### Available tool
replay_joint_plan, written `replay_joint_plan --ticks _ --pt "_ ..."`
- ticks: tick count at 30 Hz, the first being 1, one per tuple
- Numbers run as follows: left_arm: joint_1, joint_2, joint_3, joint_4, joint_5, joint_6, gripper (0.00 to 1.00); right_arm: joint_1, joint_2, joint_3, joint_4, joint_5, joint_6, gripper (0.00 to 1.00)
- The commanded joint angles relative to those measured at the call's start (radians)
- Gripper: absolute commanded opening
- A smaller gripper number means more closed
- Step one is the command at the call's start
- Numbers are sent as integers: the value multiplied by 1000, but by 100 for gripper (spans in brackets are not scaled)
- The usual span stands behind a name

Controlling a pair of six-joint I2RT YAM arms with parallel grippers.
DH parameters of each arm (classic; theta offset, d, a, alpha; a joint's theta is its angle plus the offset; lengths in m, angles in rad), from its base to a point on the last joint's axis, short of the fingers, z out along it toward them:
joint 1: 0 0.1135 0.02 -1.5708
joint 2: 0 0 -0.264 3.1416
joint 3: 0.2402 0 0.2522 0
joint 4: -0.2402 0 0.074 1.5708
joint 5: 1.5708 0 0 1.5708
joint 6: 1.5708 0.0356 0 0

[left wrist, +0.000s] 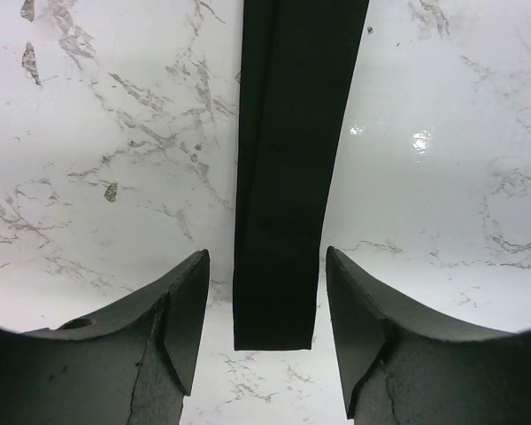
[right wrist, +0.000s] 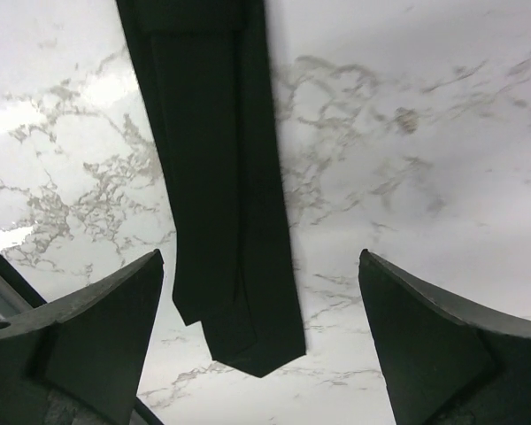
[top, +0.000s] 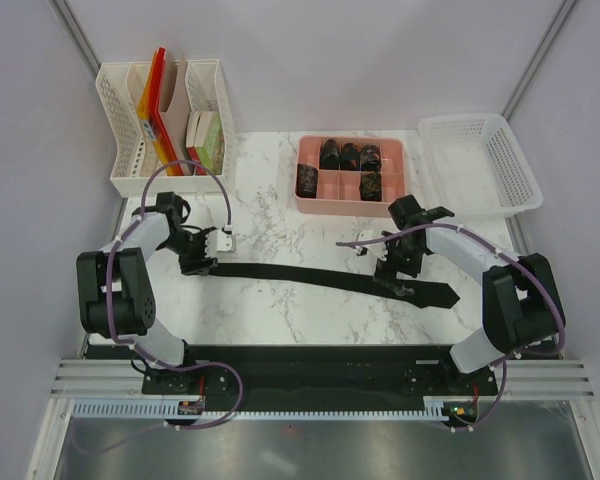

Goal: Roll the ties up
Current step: Flatten out the tie at the center of the board.

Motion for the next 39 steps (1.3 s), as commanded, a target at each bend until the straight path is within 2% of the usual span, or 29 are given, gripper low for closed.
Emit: replay_joint_plan --ticks 1,9,13,15,19,21,24,25,28,31,33,34,39 --pt "3 -24 32 -6 54 -27 63 7 -36 -101 36 87 -47 98" --pt "4 -36 26 11 65 -44 68 10 -20 -189 120 124 -93 98" --pt "12 -50 15 15 79 -33 68 10 -20 -175 105 110 -124 83" --pt "18 -46 19 15 79 -30 66 9 -17 -170 93 107 -154 70" --pt "35 -46 32 9 88 -39 64 9 -8 -164 76 98 -191 56" --pt "55 -56 38 0 103 -33 64 8 -11 -160 63 89 -206 56" --pt "97 -79 58 -15 143 -51 67 8 -10 -131 22 72 -217 66" --pt "110 -81 66 -25 151 -67 67 8 -13 -118 16 61 -205 76" --pt "167 -75 115 -49 180 -182 69 8 -32 -36 -18 17 -132 82" --pt "222 -56 175 -86 233 -411 71 8 -49 52 -55 -58 -52 84" --pt "251 -37 187 -85 241 -531 75 8 -51 99 -56 -97 2 84" --pt "265 -29 193 -86 262 -643 76 8 -49 115 -53 -148 54 84" --pt "311 -24 155 -46 304 -881 75 15 -14 188 29 -275 260 78"
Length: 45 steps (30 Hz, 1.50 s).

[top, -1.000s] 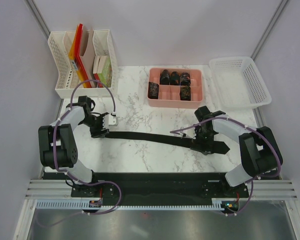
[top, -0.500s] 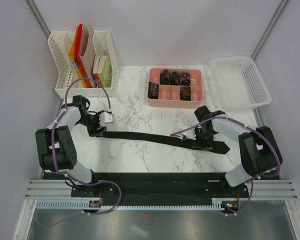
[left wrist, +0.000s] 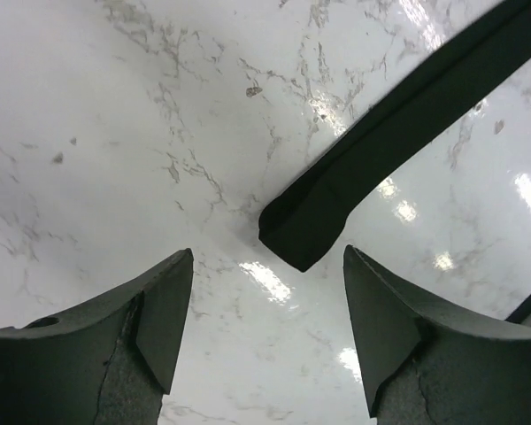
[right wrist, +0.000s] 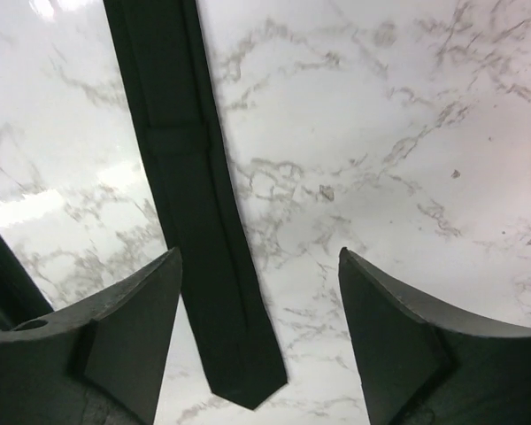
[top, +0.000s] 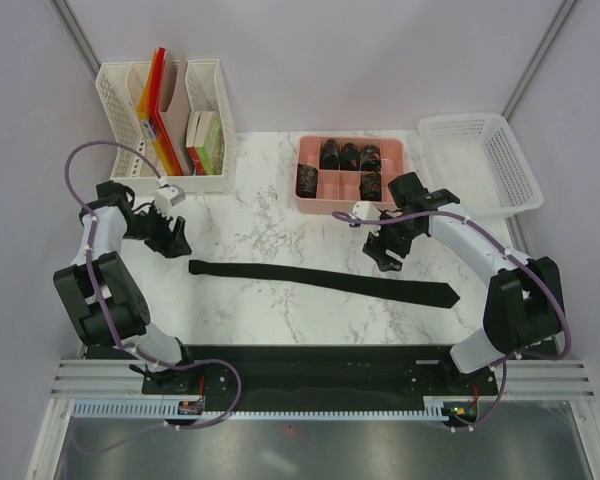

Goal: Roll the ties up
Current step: Flatten out the tie at the center of the board.

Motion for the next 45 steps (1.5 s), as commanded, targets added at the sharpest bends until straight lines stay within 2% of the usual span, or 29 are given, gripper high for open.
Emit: replay_joint_plan --ticks 1,5,10,18,22,25,32,34,39,41,45 --pt "23 5 -35 30 47 -370 75 14 37 79 68 -172 234 76" --pt "23 31 -71 69 -15 -442 73 23 120 101 65 -132 272 69" --pt "19 63 -123 91 -36 -464 70 23 150 29 63 -51 209 61" --pt "19 146 -127 188 -94 -543 52 23 216 -31 96 35 186 54" --pt "23 181 -112 231 -177 -578 36 20 233 -39 100 56 173 53" --pt "23 196 -114 243 -199 -592 27 14 247 -43 99 73 160 53" --pt "26 198 -112 254 -213 -598 17 -1 264 -46 96 87 140 51" --pt "27 155 -106 237 -168 -597 11 0 244 -22 85 38 161 51" --pt "-7 11 -106 216 -101 -624 6 0 180 72 79 -143 278 52" --pt "-52 -36 -101 196 -111 -644 2 3 175 118 83 -227 350 52" --pt "-148 -72 -111 190 -133 -702 2 5 168 155 125 -355 491 52"
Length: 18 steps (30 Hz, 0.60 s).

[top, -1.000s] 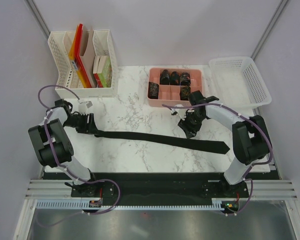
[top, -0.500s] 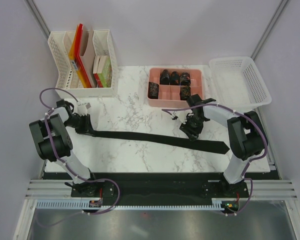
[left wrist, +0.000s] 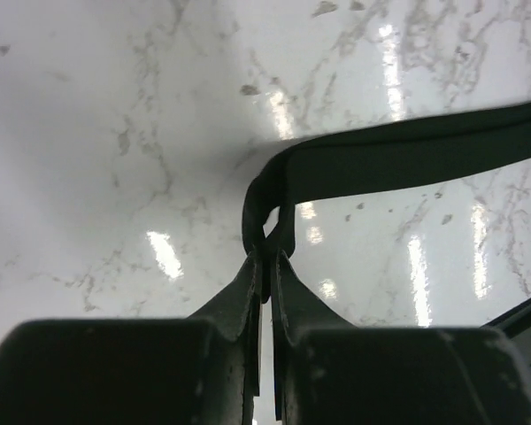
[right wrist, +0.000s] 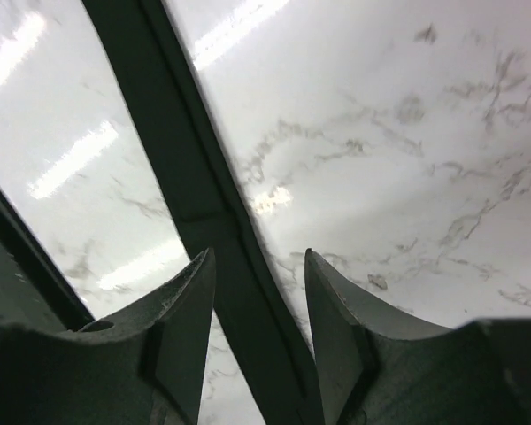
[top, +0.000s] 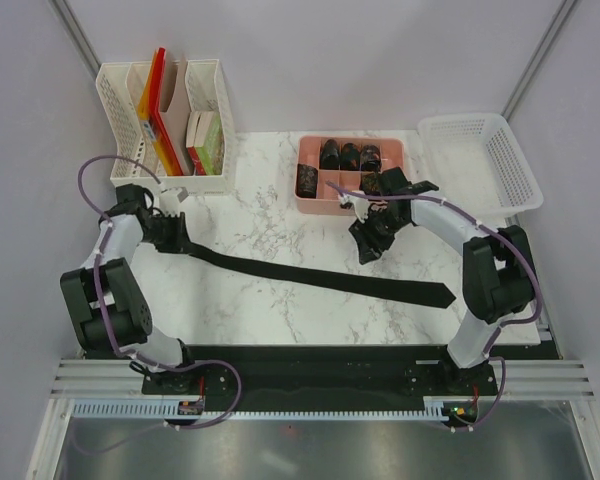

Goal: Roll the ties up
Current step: Flatten out the tie at the center of the board.

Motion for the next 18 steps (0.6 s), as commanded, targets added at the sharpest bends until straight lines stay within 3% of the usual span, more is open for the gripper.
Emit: replay_joint_plan --ticks 1,8,12,18 --pt "-100 -45 17 -10 14 -95 3 4 -56 59 84 -228 199 52" --pt "-244 24 37 10 60 -222 4 37 -71 -64 468 -353 657 47" --pt "-287 78 29 56 49 -285 4 85 -58 -188 866 -313 1026 46" --pt "-341 139 3 97 39 -345 6 213 54 -193 1170 -227 1282 49"
